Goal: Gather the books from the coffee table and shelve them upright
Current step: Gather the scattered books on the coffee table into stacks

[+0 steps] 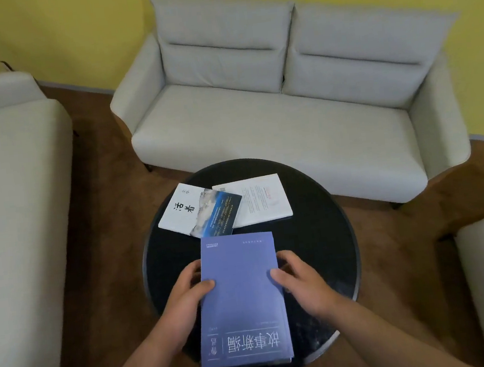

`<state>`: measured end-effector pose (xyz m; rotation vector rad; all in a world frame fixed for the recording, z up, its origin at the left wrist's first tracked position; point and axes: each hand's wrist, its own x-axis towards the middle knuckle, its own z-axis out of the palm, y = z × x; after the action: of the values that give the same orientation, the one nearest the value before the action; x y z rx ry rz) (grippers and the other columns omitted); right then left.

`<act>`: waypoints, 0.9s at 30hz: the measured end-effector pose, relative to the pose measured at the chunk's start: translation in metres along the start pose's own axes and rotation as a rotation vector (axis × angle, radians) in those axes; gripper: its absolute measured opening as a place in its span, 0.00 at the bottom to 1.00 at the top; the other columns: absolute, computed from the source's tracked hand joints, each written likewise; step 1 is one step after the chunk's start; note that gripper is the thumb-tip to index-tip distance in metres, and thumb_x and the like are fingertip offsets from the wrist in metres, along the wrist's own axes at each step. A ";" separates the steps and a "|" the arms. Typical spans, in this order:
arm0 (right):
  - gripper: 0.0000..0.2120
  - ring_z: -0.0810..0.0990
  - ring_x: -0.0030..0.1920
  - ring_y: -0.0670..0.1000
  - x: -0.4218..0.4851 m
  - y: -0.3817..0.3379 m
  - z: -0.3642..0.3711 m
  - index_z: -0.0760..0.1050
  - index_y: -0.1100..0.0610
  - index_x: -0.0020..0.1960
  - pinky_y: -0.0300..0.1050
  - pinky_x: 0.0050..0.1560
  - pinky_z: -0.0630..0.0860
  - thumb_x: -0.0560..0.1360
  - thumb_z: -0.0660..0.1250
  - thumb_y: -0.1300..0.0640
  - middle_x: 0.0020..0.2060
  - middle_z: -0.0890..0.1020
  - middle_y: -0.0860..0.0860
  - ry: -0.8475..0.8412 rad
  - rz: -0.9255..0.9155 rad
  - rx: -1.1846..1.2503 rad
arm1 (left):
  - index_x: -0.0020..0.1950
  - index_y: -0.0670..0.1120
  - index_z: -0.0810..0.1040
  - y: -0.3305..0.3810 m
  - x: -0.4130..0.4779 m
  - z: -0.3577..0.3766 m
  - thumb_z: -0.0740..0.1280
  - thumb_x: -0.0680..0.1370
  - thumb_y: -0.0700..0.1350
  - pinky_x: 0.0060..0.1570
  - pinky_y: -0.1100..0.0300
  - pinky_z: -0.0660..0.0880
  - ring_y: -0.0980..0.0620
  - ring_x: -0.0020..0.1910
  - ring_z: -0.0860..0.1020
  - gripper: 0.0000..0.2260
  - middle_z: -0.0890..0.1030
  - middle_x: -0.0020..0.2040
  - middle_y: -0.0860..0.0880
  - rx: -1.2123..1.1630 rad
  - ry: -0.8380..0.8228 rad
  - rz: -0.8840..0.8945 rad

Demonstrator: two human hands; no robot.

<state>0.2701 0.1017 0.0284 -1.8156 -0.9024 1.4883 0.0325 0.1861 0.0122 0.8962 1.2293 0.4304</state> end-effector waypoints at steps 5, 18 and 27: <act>0.08 0.81 0.56 0.50 0.070 -0.015 -0.038 0.79 0.51 0.57 0.42 0.57 0.77 0.83 0.62 0.54 0.54 0.83 0.48 0.261 -0.092 -0.316 | 0.69 0.48 0.74 0.019 0.078 -0.012 0.63 0.81 0.56 0.63 0.45 0.74 0.42 0.63 0.77 0.20 0.78 0.64 0.43 -0.240 0.288 -0.179; 0.37 0.49 0.82 0.58 0.198 0.003 -0.055 0.45 0.50 0.83 0.63 0.80 0.45 0.81 0.63 0.52 0.83 0.49 0.54 -0.121 -0.028 -1.312 | 0.74 0.42 0.66 0.040 0.182 -0.001 0.62 0.82 0.41 0.71 0.41 0.64 0.42 0.73 0.70 0.20 0.72 0.73 0.41 -0.575 0.390 -0.419; 0.27 0.63 0.71 0.58 0.180 0.028 -0.060 0.67 0.50 0.72 0.55 0.77 0.55 0.77 0.65 0.39 0.71 0.66 0.55 -0.036 -0.202 -1.322 | 0.48 0.41 0.72 0.053 0.194 0.010 0.56 0.82 0.35 0.55 0.42 0.76 0.39 0.57 0.81 0.07 0.74 0.69 0.33 -0.659 0.458 -0.353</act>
<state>0.3563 0.2302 -0.0851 -2.3586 -2.3436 0.7390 0.1117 0.3538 -0.0664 0.0070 1.4922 0.7208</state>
